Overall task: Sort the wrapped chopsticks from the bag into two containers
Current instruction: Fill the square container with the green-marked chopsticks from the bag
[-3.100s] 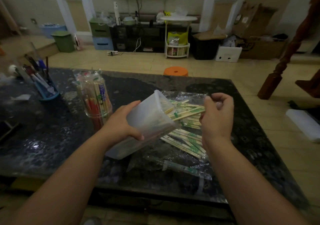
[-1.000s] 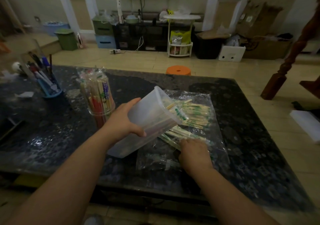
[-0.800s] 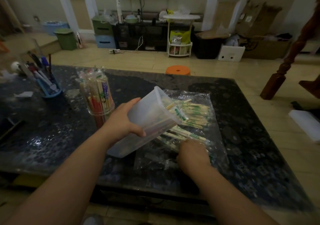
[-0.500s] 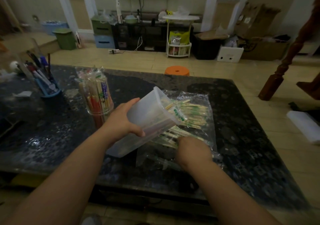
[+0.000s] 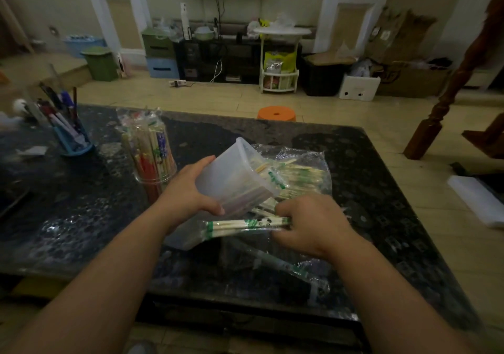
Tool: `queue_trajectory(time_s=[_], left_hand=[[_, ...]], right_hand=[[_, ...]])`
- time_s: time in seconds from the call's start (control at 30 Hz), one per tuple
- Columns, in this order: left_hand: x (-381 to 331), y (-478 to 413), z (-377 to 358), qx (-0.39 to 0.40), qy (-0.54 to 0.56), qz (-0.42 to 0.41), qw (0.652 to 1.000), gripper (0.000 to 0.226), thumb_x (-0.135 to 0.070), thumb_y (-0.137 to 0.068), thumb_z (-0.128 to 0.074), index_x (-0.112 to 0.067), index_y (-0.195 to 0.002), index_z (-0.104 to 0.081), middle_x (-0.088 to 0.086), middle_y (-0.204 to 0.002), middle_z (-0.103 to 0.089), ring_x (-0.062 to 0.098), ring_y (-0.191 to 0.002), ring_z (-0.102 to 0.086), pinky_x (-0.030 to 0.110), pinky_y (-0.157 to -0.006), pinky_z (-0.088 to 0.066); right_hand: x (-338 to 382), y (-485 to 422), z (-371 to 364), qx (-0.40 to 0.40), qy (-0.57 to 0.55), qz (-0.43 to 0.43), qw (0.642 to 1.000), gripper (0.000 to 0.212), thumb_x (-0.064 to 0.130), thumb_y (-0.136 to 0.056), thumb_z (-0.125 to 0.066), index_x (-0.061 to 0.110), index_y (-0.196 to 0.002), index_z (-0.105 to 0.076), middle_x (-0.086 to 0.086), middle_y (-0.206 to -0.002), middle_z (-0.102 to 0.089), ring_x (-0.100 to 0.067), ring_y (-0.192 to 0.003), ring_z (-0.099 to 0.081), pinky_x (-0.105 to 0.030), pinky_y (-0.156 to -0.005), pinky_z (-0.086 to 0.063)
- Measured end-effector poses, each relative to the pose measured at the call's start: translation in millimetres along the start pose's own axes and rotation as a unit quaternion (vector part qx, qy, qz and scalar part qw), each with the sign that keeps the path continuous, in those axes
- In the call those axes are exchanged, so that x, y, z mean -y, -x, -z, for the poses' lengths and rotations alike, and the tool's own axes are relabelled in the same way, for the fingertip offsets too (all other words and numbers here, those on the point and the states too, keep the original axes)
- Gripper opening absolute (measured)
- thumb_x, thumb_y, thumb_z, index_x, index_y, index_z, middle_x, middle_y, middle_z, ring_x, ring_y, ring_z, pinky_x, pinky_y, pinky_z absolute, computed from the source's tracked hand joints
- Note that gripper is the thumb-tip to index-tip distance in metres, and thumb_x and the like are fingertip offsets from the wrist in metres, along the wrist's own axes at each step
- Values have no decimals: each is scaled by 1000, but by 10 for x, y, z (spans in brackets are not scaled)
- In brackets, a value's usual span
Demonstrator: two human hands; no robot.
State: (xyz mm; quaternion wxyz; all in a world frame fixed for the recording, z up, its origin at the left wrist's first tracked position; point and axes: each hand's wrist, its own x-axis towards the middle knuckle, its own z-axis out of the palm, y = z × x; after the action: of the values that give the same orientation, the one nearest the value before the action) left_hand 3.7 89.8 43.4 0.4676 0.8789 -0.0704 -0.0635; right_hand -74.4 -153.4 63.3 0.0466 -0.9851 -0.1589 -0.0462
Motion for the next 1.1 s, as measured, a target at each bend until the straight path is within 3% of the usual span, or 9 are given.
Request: queue_trajectory(time_s=[0.3, 0.43, 0.53, 0.63, 0.7, 0.77, 0.8, 0.9, 1.1], left_hand=[[8, -12, 23, -1, -12, -19, 1000, 105, -12, -67, -87, -38, -153, -31, -15, -133, -33, 8, -122, -31, 34, -96, -32], [14, -12, 18, 11, -7, -21, 1000, 105, -18, -67, -89, -40, -152, -30, -13, -137, -35, 11, -123, -36, 36, -96, -34], [-5, -11, 14, 4, -16, -15, 1000, 112, -21, -56, -87, -41, -151, -32, -9, -141, -38, 17, -126, -39, 41, -100, -39], [-1, -7, 22, 7, -11, -7, 1000, 114, -15, -55, -90, -41, -151, -33, -8, -142, -39, 20, -128, -40, 51, -106, -41], [14, -7, 31, 12, -13, -5, 1000, 113, -14, -57, -90, -41, -151, -33, -8, -143, -39, 19, -128, -40, 51, -106, -40], [18, -8, 33, 13, -15, -5, 1000, 113, -14, -57, -90, -42, -150, -32, -9, -143, -38, 19, -129, -39, 49, -106, -40], [14, -6, 32, 14, -15, -5, 1000, 113, -14, -57, -90, -42, -150, -32, -9, -143, -38, 19, -129, -39, 49, -106, -40], [6, 5, 30, 22, -6, 0, 1000, 114, -15, -56, -90, -43, -150, -32, -8, -145, -37, 20, -131, -38, 52, -108, -39], [-23, 20, 27, 27, -8, -2, 1000, 121, -31, -41, -85, -43, -150, -33, -9, -143, -40, 20, -130, -40, 52, -107, -40]], right_hand=[[-55, -16, -108, -295, 59, 2, 954, 35, 51, -82, -51, 17, -80, -59, -3, -90, -54, -22, -80, -43, -33, -70, -24], [-53, -45, -48, -366, 56, -23, 929, 22, 31, -79, -73, 14, -93, -68, -6, -84, -49, -19, -70, -37, -30, -61, -28], [-43, -69, -91, -356, 32, -30, 934, 27, 20, -76, -81, 15, -101, -73, -9, -87, -53, -21, -66, -44, -33, -50, -41], [-37, -98, -73, -358, -268, -135, 884, 14, 23, -80, -79, 23, -86, -66, -3, -78, -64, -24, -66, -64, -47, -58, -55], [-73, -143, -70, -341, -449, -158, 810, 15, 24, -82, -77, 17, -89, -67, 4, -75, -64, -6, -71, -67, -33, -73, -57], [-51, -176, 2, -372, -406, -146, 822, 14, 22, -88, -72, 15, -99, -74, 3, -90, -62, 16, -83, -56, -2, -72, -42], [-28, -176, -6, -391, -398, -141, 818, 13, 23, -91, -68, 19, -101, -75, 0, -96, -62, 20, -88, -51, 1, -73, -36], [31, -208, -27, -411, -474, -149, 765, 17, 36, -94, -56, 43, -91, -71, -3, -102, -66, 0, -94, -62, -17, -82, -48], [58, -187, -12, -318, -614, -253, 677, 16, 31, -94, -60, 23, -90, -73, 5, -77, -72, -10, -77, -69, -26, -69, -53]])
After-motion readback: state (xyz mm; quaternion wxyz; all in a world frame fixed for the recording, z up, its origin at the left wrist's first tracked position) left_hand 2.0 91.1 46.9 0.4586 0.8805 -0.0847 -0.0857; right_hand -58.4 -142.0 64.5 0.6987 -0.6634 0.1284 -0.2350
